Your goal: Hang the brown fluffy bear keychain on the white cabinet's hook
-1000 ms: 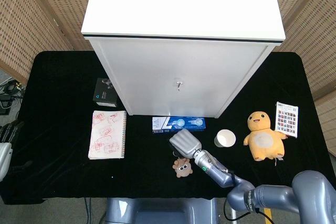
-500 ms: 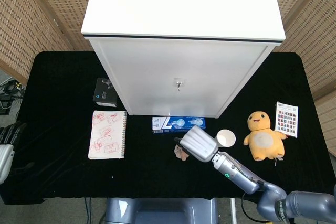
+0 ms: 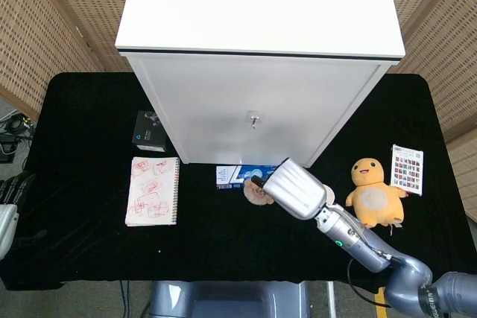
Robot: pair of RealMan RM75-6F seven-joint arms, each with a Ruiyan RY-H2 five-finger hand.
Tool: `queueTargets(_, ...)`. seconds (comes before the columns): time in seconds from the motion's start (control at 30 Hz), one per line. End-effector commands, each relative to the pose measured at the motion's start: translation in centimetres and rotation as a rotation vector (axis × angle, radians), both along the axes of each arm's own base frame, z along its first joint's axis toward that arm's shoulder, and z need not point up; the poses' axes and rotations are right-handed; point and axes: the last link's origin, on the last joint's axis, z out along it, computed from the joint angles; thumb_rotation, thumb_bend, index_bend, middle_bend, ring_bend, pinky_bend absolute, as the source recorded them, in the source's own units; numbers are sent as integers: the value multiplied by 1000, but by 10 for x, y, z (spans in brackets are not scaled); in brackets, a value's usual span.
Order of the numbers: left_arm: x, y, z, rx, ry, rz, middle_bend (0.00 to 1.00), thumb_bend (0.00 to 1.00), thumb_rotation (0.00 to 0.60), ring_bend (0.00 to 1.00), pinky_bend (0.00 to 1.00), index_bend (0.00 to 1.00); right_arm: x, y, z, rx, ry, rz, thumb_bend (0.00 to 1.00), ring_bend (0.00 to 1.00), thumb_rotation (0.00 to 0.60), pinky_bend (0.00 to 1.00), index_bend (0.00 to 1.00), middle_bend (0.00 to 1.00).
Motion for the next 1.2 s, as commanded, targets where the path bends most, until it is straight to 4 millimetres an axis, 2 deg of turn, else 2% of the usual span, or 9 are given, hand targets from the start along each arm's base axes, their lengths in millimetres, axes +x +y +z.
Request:
queueTargets(0.03, 0, 1, 0, 0, -1, 1, 0, 0, 600, 0, 0, 0, 10, -6, 18, -65, -2, 16, 639, 973, 600, 1000, 704, 958)
queueTargets(0.23, -1, 2, -1, -5, 2, 6, 0, 0, 600, 0, 0, 0, 19, -19, 38, -126, -4, 1, 639, 973, 600, 1000, 706, 958)
queueTargets(0.4, -1, 2, -1, -3, 3, 8, 0, 0, 600, 0, 0, 0, 28, -26, 44, -172, 3, 24, 639, 973, 600, 1000, 707, 959)
queueTargets(0.77, -2, 3, -1, -4, 6, 11, 0, 0, 600, 0, 0, 0, 49, -38, 37, -242, 49, 60, 637, 973, 600, 1000, 708, 959)
queueTargets(1.2, -3, 3, 3, 10, -4, 15, 0, 0, 600, 0, 0, 0, 58, -49, 22, -285, 85, 36, 632, 974, 600, 1000, 707, 959)
